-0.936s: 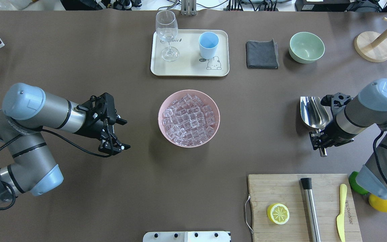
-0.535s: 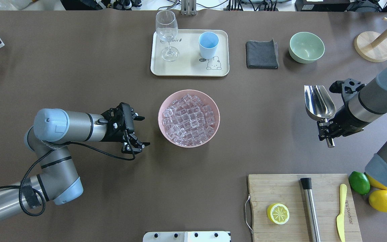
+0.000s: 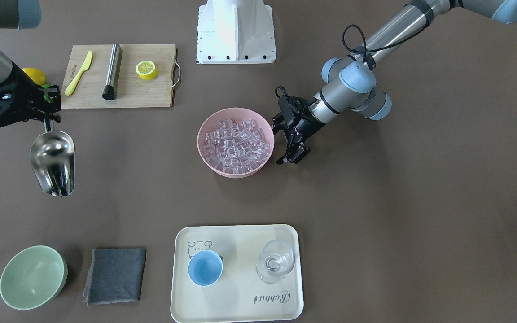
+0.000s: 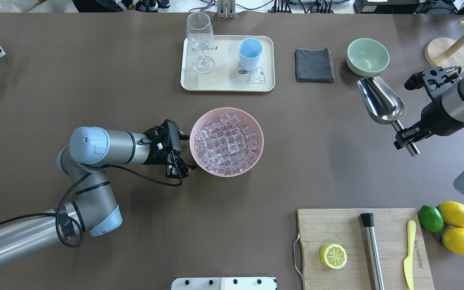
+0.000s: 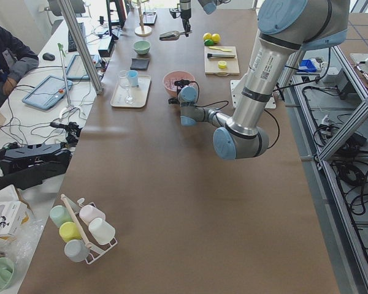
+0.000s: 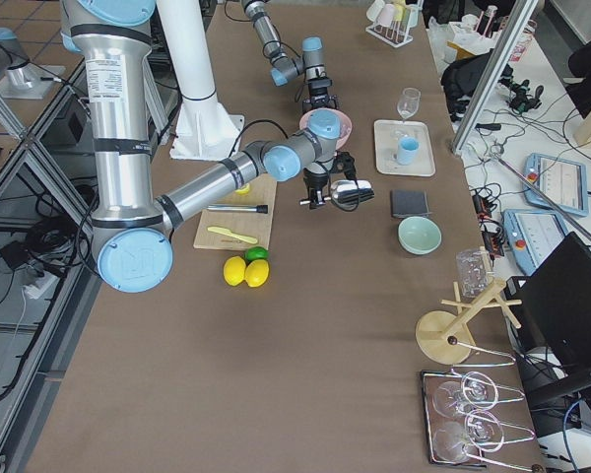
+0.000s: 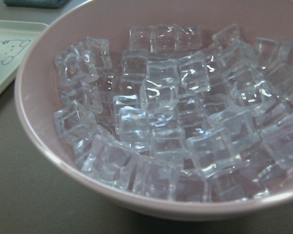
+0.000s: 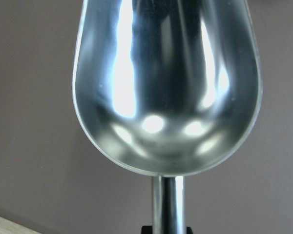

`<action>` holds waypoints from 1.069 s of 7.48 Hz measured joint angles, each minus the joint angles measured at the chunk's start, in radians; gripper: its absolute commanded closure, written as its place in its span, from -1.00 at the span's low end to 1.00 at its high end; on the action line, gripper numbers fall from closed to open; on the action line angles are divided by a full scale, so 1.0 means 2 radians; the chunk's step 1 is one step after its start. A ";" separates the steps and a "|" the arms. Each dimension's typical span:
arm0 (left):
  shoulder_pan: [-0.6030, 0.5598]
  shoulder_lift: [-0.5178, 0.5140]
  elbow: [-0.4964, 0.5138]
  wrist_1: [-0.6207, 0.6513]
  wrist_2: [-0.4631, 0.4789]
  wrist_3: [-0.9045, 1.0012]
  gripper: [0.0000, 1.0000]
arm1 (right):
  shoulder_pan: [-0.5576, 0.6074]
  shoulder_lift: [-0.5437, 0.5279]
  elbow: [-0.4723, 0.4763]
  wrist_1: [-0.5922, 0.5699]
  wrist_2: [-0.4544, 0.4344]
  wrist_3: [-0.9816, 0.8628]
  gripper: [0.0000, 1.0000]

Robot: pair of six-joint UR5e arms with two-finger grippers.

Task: Put ice in cup with scoop
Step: 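Carry the scoop over the pink bowl with the right gripper while the left holds it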

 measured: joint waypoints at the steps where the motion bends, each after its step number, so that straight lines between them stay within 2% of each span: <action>1: 0.000 -0.007 0.006 0.001 -0.005 0.000 -0.95 | 0.005 0.017 0.000 -0.016 -0.004 -0.063 1.00; 5: -0.003 -0.017 0.004 0.000 -0.035 0.000 -0.95 | 0.005 0.101 0.013 -0.139 -0.072 -0.325 1.00; 7: -0.006 -0.017 0.004 0.000 -0.037 -0.001 -0.95 | -0.002 0.127 0.010 -0.178 -0.079 -0.413 1.00; 8: -0.008 -0.017 0.004 0.001 -0.037 -0.002 -0.95 | -0.009 0.154 0.010 -0.221 -0.082 -0.436 1.00</action>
